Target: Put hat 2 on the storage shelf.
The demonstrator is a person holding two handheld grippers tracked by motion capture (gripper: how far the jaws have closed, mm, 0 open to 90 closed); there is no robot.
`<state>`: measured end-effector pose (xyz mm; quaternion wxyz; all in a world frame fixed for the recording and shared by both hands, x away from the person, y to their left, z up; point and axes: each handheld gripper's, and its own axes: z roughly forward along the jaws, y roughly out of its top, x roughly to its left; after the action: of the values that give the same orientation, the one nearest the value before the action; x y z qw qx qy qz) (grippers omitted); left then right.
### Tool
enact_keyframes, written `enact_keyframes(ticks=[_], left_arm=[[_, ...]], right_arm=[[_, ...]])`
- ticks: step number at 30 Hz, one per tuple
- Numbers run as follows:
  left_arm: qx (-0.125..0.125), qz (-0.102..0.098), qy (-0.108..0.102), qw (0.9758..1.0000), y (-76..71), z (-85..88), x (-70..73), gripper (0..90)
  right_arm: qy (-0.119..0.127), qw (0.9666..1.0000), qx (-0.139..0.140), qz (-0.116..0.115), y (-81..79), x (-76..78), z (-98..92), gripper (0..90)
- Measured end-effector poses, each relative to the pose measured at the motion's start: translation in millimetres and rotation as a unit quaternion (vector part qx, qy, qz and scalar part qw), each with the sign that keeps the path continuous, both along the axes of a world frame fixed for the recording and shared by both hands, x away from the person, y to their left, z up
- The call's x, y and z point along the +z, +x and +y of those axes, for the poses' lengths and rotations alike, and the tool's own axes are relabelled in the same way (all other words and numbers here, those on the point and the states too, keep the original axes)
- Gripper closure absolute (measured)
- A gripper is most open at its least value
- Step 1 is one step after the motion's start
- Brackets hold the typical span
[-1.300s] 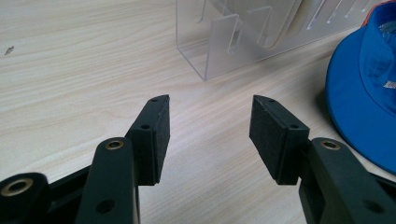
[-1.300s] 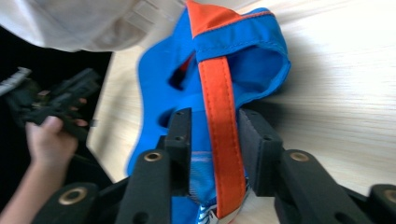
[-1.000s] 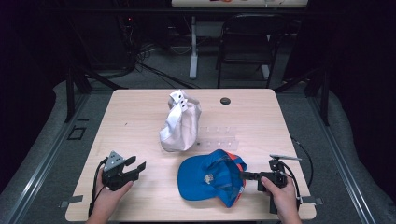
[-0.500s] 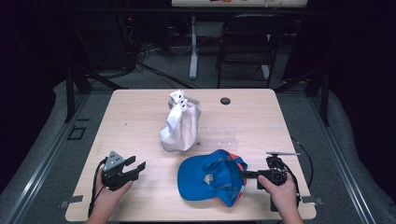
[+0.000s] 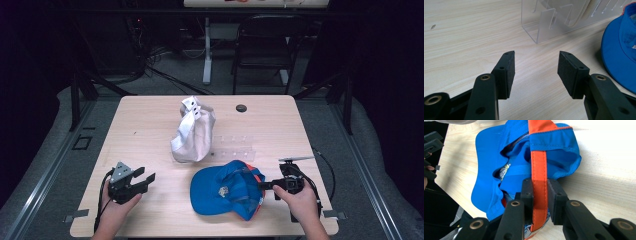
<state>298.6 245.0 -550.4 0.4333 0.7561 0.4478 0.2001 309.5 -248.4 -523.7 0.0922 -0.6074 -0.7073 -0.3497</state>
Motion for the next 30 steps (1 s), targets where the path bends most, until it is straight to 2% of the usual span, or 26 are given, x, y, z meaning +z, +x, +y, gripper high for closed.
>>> enact_keyframes(ticks=[3,6,7,9,11,12,13,14,15,16,19,30], left_arm=[[0.000,0.000,0.000,1.0000,0.0,0.2,0.1,48.8],[-0.002,0.003,0.003,1.0000,0.0,0.9,0.7,48.8],[0.000,0.001,0.002,1.0000,0.0,0.7,0.4,48.8],[-0.002,0.003,0.002,1.0000,0.0,1.1,0.8,48.9],[-0.001,-0.001,0.000,1.0000,0.4,1.2,0.2,48.9],[-0.001,-0.001,0.000,1.0000,0.4,1.2,0.2,48.9],[-0.002,0.003,0.003,1.0000,0.3,1.6,0.8,48.9],[-0.002,0.003,0.003,1.0000,0.3,1.6,0.8,48.9],[-0.002,0.003,0.004,1.0000,0.4,1.7,0.8,48.9],[-0.002,0.003,0.004,1.0000,0.5,1.8,0.7,48.9],[-0.001,0.003,0.004,1.0000,0.5,2.0,0.7,48.9],[0.002,0.002,0.001,1.0000,0.8,3.6,0.7,48.9]], right_arm=[[0.002,1.0000,0.005,-0.002,1.8,6.5,1.1,77.1],[-0.006,1.0000,0.001,-0.005,3.8,16.6,1.8,77.2],[-0.011,0.9999,0.005,-0.004,5.9,24.5,1.2,77.2],[-0.015,0.9999,0.001,-0.005,6.6,28.5,1.7,77.3],[-0.025,0.9997,0.004,-0.003,10.0,42.9,3.7,77.3],[-0.025,0.9997,0.004,-0.003,10.0,42.9,3.7,77.3],[-0.031,0.9994,0.012,-0.001,11.8,51.2,5.2,77.3],[-0.031,0.9994,0.012,-0.001,11.8,51.2,5.2,77.3],[-0.038,0.9991,0.017,-0.001,13.4,60.0,8.1,77.3],[-0.038,0.9991,0.017,-0.001,13.4,60.0,8.1,77.3],[-0.051,0.9983,0.030,0.000,16.2,75.3,14.2,77.3],[-0.087,0.9953,0.040,0.014,23.5,102.3,26.9,77.3]])
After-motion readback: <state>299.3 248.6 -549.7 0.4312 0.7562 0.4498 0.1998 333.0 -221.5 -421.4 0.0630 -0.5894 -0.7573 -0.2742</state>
